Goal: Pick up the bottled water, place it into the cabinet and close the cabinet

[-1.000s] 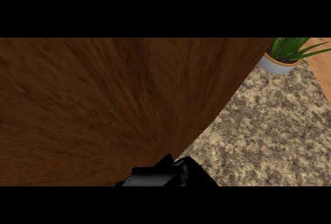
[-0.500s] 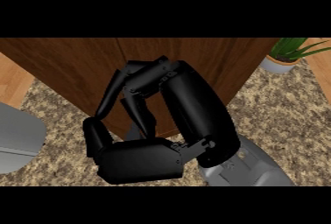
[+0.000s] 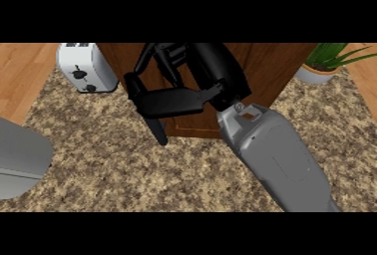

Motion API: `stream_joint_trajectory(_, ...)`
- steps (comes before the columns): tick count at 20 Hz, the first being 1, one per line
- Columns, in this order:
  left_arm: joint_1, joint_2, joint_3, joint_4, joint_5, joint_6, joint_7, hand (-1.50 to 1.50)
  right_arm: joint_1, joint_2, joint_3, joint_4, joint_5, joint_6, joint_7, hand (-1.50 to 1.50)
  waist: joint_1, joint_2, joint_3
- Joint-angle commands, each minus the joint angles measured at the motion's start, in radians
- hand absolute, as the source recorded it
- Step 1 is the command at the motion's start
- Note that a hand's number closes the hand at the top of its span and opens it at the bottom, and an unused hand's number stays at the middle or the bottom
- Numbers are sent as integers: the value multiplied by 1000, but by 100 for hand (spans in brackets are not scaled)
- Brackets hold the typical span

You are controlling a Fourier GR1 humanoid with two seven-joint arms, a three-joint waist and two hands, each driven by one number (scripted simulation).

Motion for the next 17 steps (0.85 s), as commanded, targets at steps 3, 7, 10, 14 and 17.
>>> stream_joint_trajectory(3,-36,27,53,7,60,0,53,150,-81,4,-46,263,15,3,-92,150,12,19,-3)
stream_joint_trajectory(7,-28,22,51,18,24,-34,34,150,-55,-30,-87,302,-9,37,-128,150,18,22,-3)
stream_joint_trajectory(10,-58,-1,18,10,25,-23,39,150,-58,-19,-60,340,22,12,-161,150,16,25,-4)
stream_joint_trajectory(14,-92,10,1,-3,24,-8,67,150,-55,-21,-67,377,14,8,-193,150,15,34,-4)
stream_joint_trajectory(17,-75,-7,-8,-11,27,-13,63,150,-73,-40,-81,380,-3,18,-179,150,19,28,-4)
